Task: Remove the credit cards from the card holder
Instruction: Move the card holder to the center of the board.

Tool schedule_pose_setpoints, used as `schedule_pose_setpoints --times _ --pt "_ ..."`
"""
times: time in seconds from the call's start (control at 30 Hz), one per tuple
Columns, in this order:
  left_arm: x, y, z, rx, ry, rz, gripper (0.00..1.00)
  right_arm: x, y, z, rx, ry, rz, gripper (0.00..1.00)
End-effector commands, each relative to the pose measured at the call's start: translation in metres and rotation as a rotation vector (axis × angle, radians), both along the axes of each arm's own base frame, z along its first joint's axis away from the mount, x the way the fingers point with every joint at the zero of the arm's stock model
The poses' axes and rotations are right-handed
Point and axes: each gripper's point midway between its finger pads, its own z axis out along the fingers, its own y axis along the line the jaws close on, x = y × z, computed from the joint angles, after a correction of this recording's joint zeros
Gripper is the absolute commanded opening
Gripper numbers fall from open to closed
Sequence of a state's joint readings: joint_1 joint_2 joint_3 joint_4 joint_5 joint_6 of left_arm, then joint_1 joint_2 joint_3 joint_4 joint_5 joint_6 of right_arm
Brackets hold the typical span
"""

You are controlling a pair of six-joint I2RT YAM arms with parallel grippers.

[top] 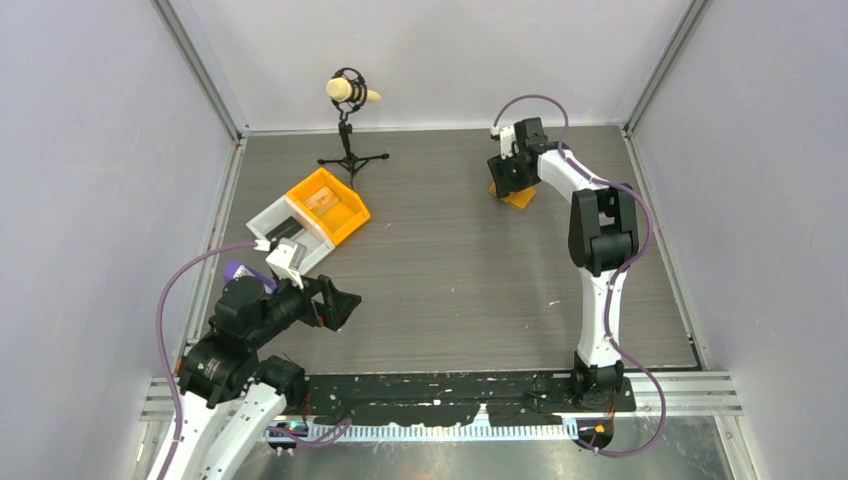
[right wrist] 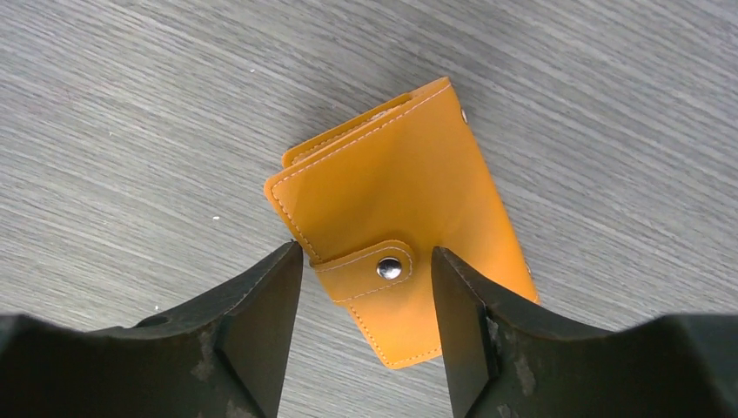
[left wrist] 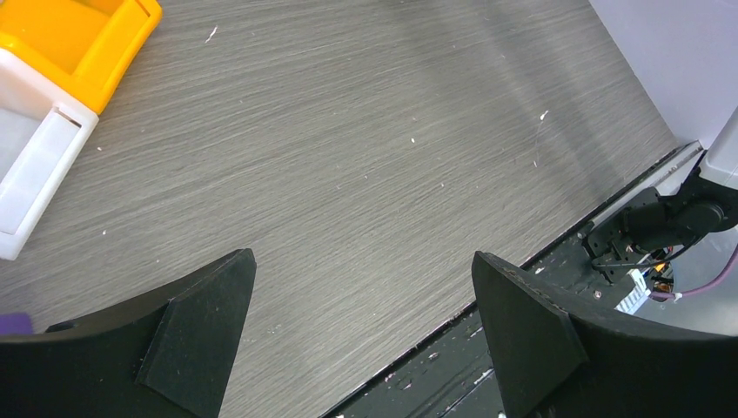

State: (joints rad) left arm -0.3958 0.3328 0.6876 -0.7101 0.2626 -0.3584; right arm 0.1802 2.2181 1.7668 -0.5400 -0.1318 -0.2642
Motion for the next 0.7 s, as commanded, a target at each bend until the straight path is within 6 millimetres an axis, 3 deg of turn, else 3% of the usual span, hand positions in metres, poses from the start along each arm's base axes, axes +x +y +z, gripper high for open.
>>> schedule_pose_setpoints --times 0.0,0.27,0.57,0.67 --pt "-0.001 -0.001 0.012 -0.013 -0.051 -0.012 1.0 -0.019 -0.002 0.009 0.014 0.049 -0.067 0.58" --pt "-0.001 0.001 0.012 -0.008 -0.051 -0.006 1.0 -0.037 0.002 0.014 0.067 0.094 -0.13 0.46" --pt "0.0 0.004 0.011 -0.001 -0.054 0.015 1.0 -0.06 0.002 0.025 0.099 0.089 -0.149 0.27" --pt "0.0 0.006 0.01 0.006 -0.046 0.024 1.0 -0.068 0.002 0.02 0.106 0.103 -0.155 0.19"
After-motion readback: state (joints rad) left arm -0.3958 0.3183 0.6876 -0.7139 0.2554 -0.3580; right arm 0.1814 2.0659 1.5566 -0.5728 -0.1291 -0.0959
